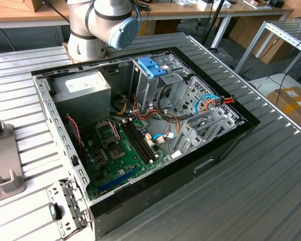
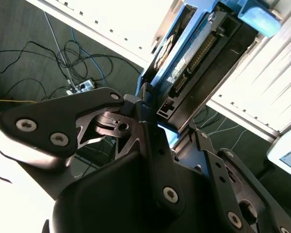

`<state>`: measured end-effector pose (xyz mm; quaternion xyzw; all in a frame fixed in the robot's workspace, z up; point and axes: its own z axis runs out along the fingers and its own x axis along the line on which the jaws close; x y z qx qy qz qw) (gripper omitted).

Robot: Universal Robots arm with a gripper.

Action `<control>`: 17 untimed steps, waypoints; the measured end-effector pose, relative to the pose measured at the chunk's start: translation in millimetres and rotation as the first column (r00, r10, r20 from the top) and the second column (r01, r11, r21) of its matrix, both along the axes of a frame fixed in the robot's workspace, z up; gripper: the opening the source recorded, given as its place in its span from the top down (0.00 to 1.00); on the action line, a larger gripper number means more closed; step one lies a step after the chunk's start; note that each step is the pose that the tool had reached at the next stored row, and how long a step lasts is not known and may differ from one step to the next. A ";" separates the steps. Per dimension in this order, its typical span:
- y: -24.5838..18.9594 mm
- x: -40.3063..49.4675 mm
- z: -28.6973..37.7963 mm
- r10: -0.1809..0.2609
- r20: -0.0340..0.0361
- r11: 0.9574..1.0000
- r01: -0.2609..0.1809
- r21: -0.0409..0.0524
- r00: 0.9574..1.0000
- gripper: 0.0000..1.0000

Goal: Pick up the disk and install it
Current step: 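Pick up the disk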

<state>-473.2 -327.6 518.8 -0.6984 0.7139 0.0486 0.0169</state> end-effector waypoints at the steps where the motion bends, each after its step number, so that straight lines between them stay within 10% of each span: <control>1: -0.4 1.6 0.0 0.000 0.000 1.000 0.000 0.000 1.000 0.63; 17: -7.2 8.1 -0.2 0.000 0.000 1.000 0.000 0.000 1.000 0.63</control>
